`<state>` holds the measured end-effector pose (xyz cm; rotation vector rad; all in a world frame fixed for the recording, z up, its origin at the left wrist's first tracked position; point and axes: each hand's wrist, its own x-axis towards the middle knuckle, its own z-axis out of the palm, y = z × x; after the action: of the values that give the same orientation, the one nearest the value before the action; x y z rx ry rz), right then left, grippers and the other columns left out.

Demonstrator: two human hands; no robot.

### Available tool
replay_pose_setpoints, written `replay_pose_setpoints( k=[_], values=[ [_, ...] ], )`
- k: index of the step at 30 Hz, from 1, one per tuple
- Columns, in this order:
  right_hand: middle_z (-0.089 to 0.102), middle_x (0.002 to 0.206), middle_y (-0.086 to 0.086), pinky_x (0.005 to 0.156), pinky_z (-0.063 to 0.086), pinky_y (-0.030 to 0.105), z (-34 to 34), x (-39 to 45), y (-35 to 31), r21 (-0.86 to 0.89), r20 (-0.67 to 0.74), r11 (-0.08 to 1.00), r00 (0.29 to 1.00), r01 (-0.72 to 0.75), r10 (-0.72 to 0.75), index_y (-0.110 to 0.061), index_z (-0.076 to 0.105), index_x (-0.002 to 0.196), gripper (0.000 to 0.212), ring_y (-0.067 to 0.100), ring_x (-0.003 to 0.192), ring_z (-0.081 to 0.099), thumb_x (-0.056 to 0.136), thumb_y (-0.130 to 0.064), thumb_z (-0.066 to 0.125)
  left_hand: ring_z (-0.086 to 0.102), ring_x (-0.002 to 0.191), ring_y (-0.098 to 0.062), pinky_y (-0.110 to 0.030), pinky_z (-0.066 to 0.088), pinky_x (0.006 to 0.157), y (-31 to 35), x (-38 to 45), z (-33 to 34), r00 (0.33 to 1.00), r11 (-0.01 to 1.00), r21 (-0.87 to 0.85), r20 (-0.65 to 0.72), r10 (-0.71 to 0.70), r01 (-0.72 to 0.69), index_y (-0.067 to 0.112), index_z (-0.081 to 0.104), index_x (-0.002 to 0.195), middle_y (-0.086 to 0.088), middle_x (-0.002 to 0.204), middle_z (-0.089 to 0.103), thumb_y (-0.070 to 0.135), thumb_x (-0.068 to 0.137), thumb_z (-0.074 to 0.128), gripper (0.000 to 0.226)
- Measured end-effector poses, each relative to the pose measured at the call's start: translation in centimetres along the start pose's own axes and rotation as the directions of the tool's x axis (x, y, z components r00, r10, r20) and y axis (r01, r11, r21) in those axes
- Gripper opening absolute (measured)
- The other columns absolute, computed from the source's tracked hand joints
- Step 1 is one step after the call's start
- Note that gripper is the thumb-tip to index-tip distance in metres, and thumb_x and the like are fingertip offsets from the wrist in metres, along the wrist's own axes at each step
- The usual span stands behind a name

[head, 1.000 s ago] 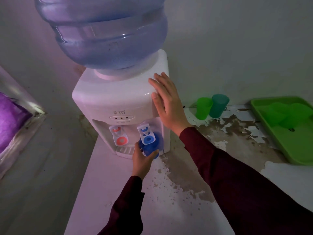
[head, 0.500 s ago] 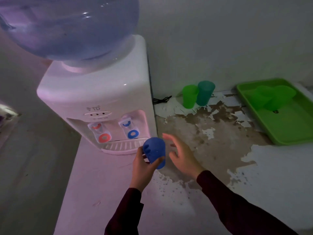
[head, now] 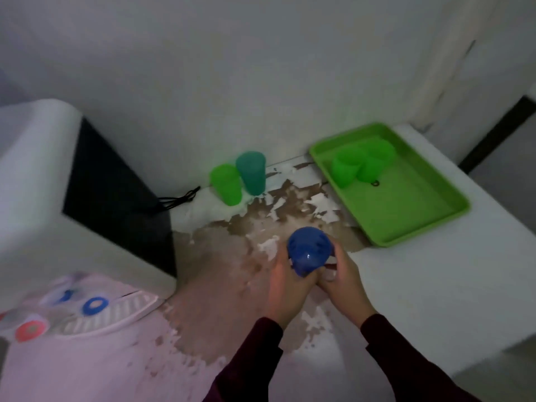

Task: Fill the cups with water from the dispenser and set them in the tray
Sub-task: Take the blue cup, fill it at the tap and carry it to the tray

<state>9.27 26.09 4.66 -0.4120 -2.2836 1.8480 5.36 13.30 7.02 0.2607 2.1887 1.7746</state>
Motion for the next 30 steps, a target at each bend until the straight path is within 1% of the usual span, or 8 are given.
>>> replay_pose_setpoints(
  k=[3,5,7,10,12,16,19,30],
  values=[
    [0.059,0.116,-0.033,0.079,0.046,0.005,-6.4,3.7,0.6,-0.026,-0.070,0.999,0.997,0.039,-0.041,-0.046,0.046,0.122,0.068,-0.006,0.105,0.058,0.078,-0.004,0.076,0.059,0.098,0.010,-0.019,0.051,0.083,2.6,4.5,5.6,0.996,0.999,0.034,0.076,0.035,-0.038,0.063,0.044,0.108,0.034,0.105,0.060,0.028,0.074,0.076,0.058],
    [0.055,0.119,-0.030,0.081,0.046,0.007,-9.5,5.6,1.0,-0.058,-0.103,0.996,0.992,0.061,-0.067,-0.040,0.043,0.125,0.064,-0.006,0.108,0.055,0.078,-0.013,0.078,0.057,0.104,0.008,-0.020,0.050,0.087,3.3,6.8,8.3,0.991,1.000,0.014,0.133,0.019,-0.021,0.053,0.042,0.118,0.028,0.114,0.058,0.039,0.074,0.075,0.057],
    [0.051,0.121,-0.026,0.082,0.047,0.010,-13.2,8.0,1.7,-0.102,-0.159,0.992,0.984,0.070,-0.086,-0.034,0.040,0.127,0.067,-0.006,0.108,0.053,0.076,-0.017,0.080,0.054,0.114,0.000,-0.026,0.047,0.094,2.9,9.1,11.5,0.986,0.989,0.143,0.166,0.018,-0.042,0.033,0.039,0.133,0.012,0.130,0.053,0.055,0.079,0.065,0.064],
    [0.052,0.122,-0.019,0.081,0.048,0.006,-17.6,11.8,3.0,-0.124,-0.212,0.991,0.974,0.052,-0.078,-0.029,0.041,0.130,0.072,-0.009,0.109,0.051,0.072,-0.018,0.083,0.031,0.139,-0.023,-0.042,0.032,0.111,0.7,12.0,14.5,0.990,0.769,0.629,0.138,0.039,-0.118,0.020,0.028,0.145,-0.008,0.152,0.032,0.065,0.086,0.038,0.075],
    [0.052,0.126,-0.006,0.080,0.051,0.010,-19.7,14.2,3.8,-0.111,-0.245,0.993,0.968,0.026,-0.053,-0.021,0.042,0.132,0.072,0.002,0.111,0.053,0.072,-0.018,0.082,0.010,0.146,-0.025,-0.044,0.015,0.118,-0.6,12.9,15.6,0.985,0.636,0.755,0.165,0.052,-0.160,0.020,0.025,0.146,-0.011,0.156,0.021,0.062,0.089,0.033,0.072],
    [0.048,0.130,-0.005,0.090,0.056,0.038,-21.8,18.4,5.5,-0.067,-0.290,0.998,0.957,-0.022,0.002,-0.015,0.041,0.135,0.072,0.017,0.118,0.051,0.075,-0.017,0.081,-0.016,0.145,-0.028,-0.049,0.004,0.117,-2.8,12.6,16.6,0.975,0.541,0.811,0.201,0.097,-0.221,0.021,0.036,0.142,-0.007,0.159,0.013,0.056,0.089,0.034,0.064],
    [0.047,0.131,-0.005,0.098,0.051,0.049,-21.9,21.2,5.9,-0.036,-0.297,0.999,0.955,-0.037,0.025,-0.014,0.039,0.137,0.073,0.019,0.123,0.049,0.076,-0.013,0.080,-0.023,0.143,-0.024,-0.048,0.000,0.113,-3.2,12.4,16.7,0.977,0.531,0.821,0.190,0.095,-0.211,0.023,0.041,0.139,-0.004,0.160,0.010,0.052,0.088,0.033,0.059],
    [0.043,0.142,0.007,0.104,0.046,0.050,-22.0,25.5,6.3,-0.031,-0.316,0.997,0.947,-0.067,0.054,-0.014,0.033,0.141,0.076,0.022,0.129,0.045,0.078,-0.008,0.076,-0.023,0.143,-0.023,-0.047,-0.002,0.113,-3.0,12.3,16.9,0.984,0.497,0.849,0.167,0.069,-0.179,0.022,0.045,0.136,-0.002,0.160,0.010,0.051,0.090,0.029,0.057]
  ],
)
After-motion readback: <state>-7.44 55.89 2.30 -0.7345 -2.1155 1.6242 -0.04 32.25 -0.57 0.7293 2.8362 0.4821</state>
